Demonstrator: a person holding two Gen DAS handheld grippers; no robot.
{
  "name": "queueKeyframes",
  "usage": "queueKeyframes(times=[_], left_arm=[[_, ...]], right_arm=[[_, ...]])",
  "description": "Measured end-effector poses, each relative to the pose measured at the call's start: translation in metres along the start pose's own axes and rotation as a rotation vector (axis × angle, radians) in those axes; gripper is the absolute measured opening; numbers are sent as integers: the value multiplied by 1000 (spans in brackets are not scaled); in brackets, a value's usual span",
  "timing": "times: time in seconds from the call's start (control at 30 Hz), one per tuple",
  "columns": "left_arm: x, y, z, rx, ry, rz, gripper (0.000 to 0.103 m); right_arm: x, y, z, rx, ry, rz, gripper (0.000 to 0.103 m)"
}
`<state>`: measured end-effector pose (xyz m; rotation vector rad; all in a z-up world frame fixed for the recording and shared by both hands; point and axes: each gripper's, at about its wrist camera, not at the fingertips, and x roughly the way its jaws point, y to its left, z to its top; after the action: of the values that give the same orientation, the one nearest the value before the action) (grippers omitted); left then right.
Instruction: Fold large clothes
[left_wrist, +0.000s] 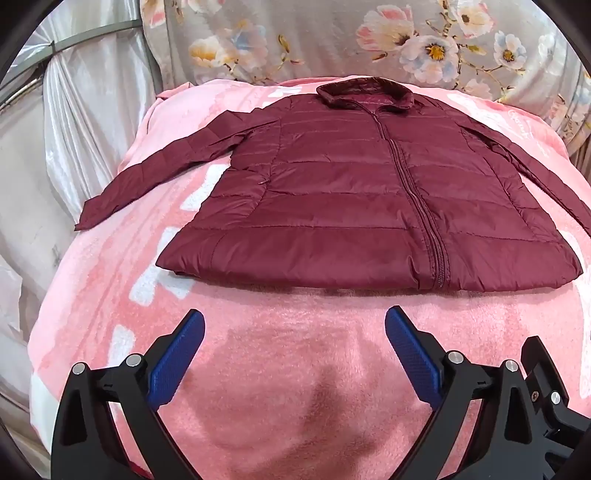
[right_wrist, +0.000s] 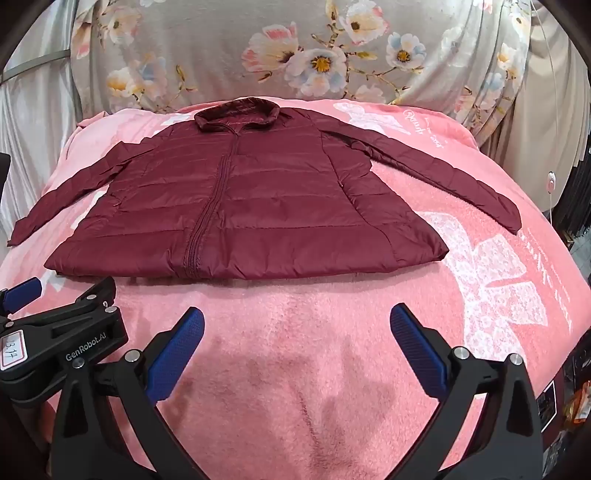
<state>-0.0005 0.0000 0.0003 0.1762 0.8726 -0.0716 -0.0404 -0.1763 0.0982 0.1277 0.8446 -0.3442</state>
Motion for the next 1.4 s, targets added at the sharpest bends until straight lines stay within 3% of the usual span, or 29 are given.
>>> queueKeyframes(times=[1.4], left_arm=[[-18, 5, -1, 3, -11, 10, 95]], right_arm=[[-14, -3, -2, 5, -14, 11, 98]])
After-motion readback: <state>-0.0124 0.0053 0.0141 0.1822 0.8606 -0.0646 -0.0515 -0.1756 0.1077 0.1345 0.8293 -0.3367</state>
